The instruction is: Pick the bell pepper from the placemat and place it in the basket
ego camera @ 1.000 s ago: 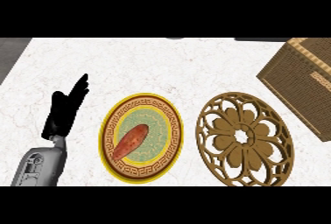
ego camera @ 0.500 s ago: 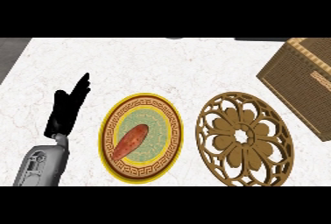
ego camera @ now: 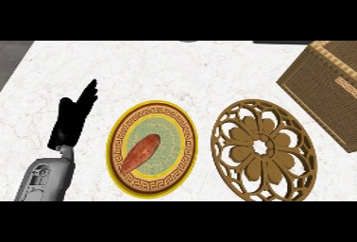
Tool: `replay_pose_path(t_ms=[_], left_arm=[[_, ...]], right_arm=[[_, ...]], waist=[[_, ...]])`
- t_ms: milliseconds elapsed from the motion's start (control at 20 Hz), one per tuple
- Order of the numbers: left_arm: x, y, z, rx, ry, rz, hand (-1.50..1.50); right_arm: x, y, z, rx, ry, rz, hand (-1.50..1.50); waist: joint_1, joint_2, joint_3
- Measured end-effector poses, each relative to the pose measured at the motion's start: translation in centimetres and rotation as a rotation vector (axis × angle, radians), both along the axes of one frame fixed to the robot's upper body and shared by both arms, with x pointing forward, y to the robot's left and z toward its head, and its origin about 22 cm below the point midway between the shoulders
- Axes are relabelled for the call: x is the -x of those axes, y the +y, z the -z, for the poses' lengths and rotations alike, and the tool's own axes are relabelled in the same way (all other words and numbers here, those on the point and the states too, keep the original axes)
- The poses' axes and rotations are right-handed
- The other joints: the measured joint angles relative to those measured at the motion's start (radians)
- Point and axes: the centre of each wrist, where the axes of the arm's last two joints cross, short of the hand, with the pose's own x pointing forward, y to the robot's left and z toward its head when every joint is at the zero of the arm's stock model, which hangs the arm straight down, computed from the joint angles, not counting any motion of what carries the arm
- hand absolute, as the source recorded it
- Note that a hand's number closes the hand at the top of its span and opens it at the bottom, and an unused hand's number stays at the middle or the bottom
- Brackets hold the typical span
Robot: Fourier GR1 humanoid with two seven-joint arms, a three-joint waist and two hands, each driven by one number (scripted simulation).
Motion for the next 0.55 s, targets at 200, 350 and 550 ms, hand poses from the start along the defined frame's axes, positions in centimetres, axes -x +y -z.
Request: replay_pose_path(t_ms=[200,350,550], left_arm=[[0.3,0.3,-0.1,0.006,0.0,0.005,0.0],[0.2,0.2,-0.3,0.003,-0.004,0.008,0.0],[0.2,0.5,-0.3,0.009,-0.009,0.0,0.0]], right_arm=[[2.3,-2.7,-1.0,-0.077,-0.017,0.105,-1.5],[4.4,-4.9,-1.5,-0.137,-0.023,0.167,-1.5],[7.9,-7.9,-1.8,-0.174,-0.008,0.201,-1.5]], waist=[[0.005,0.003,0.001],[0.008,0.007,0.002],[0.007,0.011,0.004]])
